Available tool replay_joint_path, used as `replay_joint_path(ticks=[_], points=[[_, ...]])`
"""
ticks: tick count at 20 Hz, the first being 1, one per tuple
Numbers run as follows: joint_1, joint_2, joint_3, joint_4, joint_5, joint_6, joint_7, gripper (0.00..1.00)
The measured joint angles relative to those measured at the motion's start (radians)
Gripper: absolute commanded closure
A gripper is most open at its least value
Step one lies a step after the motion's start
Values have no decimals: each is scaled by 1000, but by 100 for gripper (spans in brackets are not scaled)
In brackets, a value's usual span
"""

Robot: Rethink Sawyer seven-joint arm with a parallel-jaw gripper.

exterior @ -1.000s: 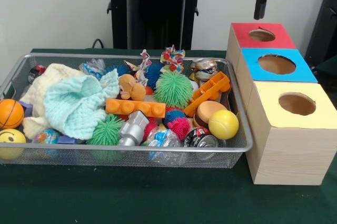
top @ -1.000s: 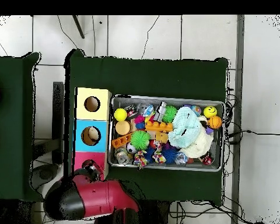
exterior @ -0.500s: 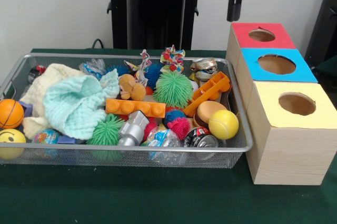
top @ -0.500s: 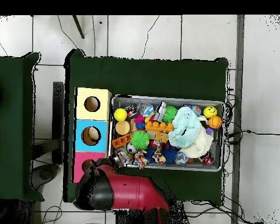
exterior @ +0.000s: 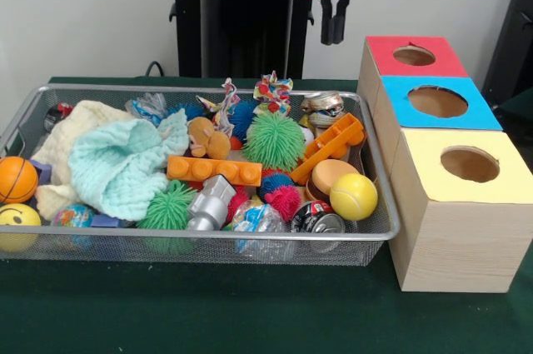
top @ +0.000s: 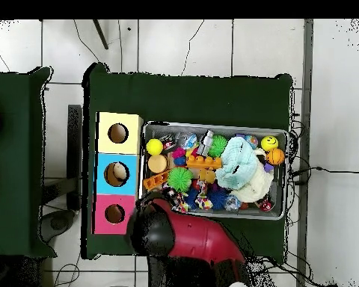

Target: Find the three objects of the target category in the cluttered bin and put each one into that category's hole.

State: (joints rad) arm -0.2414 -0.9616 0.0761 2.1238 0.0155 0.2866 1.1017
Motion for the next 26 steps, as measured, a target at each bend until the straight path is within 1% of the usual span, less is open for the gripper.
replay_joint_path(ticks=[1,7,10,11,16,19,26], points=[[-25,9,12,-10,-7,0,0,100],[-113,35,67,-52,-57,0,0,100],[-168,47,105,-77,-92,5,0,100],[-208,55,133,-92,-116,15,0,100],[-299,72,199,-120,-165,49,0,100],[-366,88,242,-137,-211,82,0,100],[-462,109,315,-157,-290,142,-1,100]])
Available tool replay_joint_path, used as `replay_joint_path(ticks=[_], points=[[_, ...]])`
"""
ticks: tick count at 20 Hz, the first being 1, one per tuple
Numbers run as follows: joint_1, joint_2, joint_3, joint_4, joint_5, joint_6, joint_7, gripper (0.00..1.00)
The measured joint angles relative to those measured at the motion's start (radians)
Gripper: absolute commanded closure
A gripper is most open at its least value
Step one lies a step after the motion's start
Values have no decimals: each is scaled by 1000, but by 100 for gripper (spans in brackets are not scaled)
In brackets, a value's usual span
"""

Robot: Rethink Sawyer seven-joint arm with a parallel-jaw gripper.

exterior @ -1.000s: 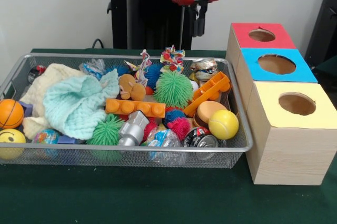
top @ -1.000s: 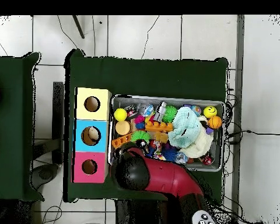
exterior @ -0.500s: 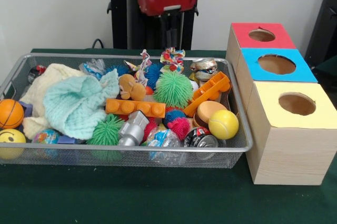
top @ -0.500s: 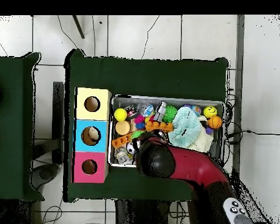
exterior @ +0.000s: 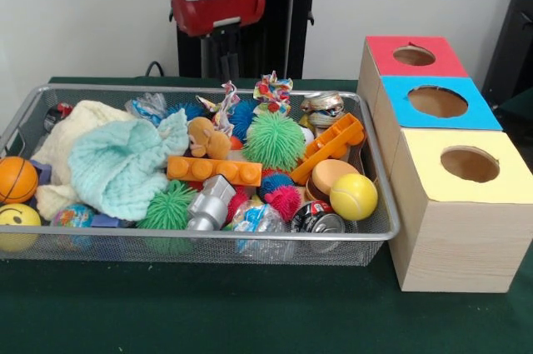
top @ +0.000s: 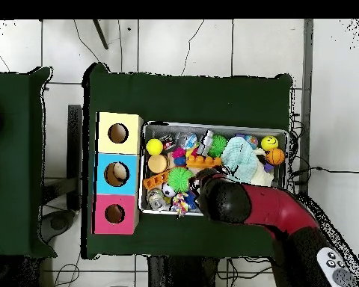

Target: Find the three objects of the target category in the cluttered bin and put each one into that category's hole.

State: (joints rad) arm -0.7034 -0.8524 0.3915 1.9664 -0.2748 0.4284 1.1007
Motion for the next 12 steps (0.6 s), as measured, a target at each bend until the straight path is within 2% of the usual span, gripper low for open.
replay_joint_path(ticks=[12], points=[[-89,71,144,-51,-111,16,-1,100]])
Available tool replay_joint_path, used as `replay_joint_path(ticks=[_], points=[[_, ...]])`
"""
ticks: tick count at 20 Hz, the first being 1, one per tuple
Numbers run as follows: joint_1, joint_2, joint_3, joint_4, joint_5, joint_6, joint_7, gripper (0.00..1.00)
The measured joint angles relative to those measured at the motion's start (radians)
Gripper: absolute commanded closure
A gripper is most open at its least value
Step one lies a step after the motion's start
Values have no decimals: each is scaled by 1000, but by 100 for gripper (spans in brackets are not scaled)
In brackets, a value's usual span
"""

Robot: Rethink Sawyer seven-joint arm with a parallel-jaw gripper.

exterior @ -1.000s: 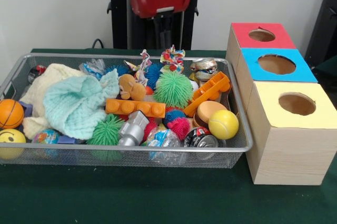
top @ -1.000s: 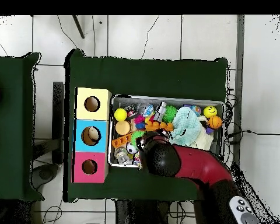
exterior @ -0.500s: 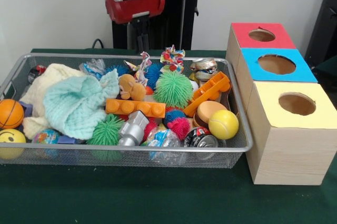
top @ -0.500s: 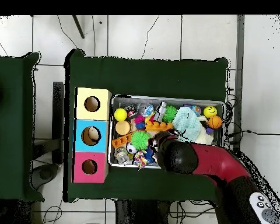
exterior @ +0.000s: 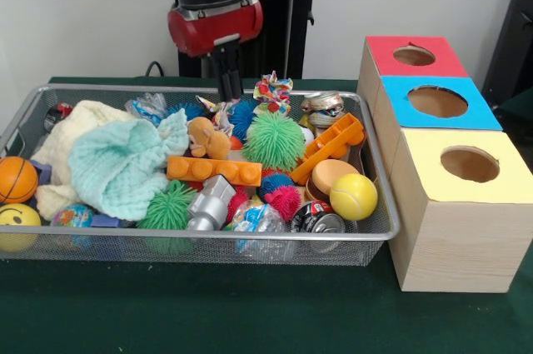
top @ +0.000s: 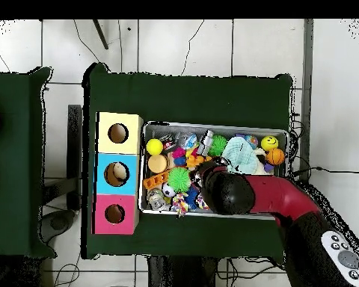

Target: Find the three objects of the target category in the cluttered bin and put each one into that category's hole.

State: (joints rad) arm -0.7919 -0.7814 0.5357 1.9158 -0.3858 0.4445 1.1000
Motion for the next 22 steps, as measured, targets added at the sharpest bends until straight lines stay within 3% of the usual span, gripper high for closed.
replay_joint_path(ticks=[7,8,22], points=[[-45,48,87,-48,-64,47,-7,100],[-52,57,100,-56,-76,63,-10,0],[-132,89,163,-85,-180,200,-30,0]])
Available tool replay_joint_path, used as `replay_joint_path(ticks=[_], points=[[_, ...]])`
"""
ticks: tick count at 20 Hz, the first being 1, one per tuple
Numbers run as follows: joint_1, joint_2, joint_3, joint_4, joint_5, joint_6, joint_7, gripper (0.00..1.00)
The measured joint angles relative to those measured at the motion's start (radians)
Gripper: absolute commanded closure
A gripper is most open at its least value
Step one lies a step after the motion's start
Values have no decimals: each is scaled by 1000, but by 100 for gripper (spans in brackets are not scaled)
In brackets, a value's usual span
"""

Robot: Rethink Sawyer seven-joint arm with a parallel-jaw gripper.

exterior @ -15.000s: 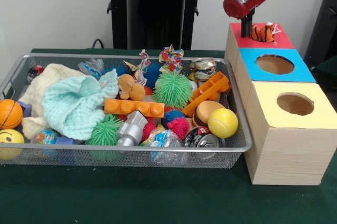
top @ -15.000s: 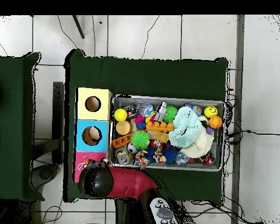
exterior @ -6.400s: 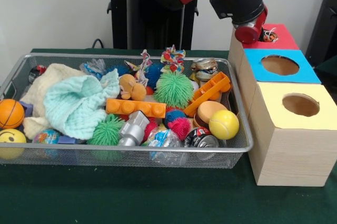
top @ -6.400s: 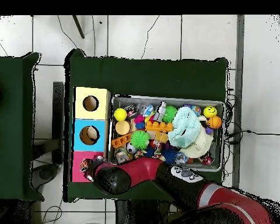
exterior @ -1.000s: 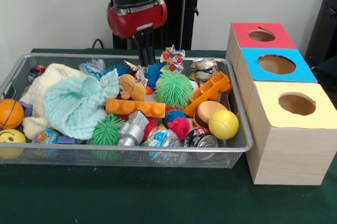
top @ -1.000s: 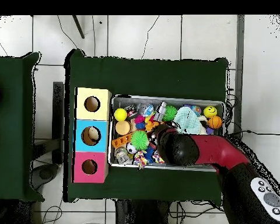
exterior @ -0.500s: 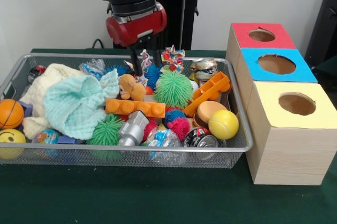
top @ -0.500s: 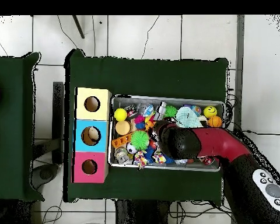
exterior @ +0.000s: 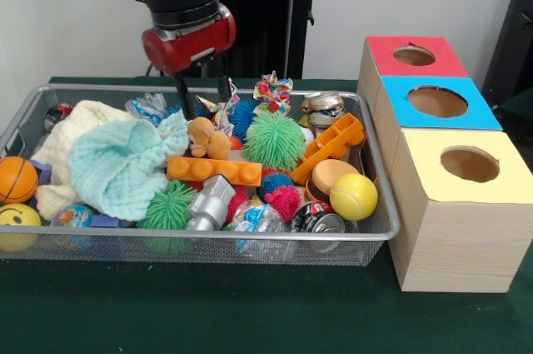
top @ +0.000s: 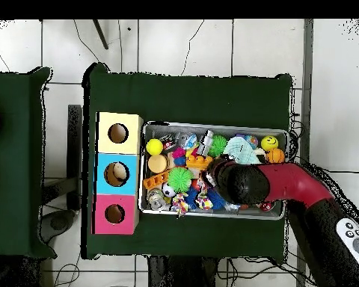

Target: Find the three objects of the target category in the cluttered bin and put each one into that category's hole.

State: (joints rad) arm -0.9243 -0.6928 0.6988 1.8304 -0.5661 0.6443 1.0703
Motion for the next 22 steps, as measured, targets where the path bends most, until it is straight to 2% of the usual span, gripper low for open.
replay_joint_path(ticks=[5,9,22], points=[[-52,33,24,0,-56,13,-25,0],[-64,53,32,0,-78,13,-48,0],[-53,130,57,1,-129,13,-76,0]])
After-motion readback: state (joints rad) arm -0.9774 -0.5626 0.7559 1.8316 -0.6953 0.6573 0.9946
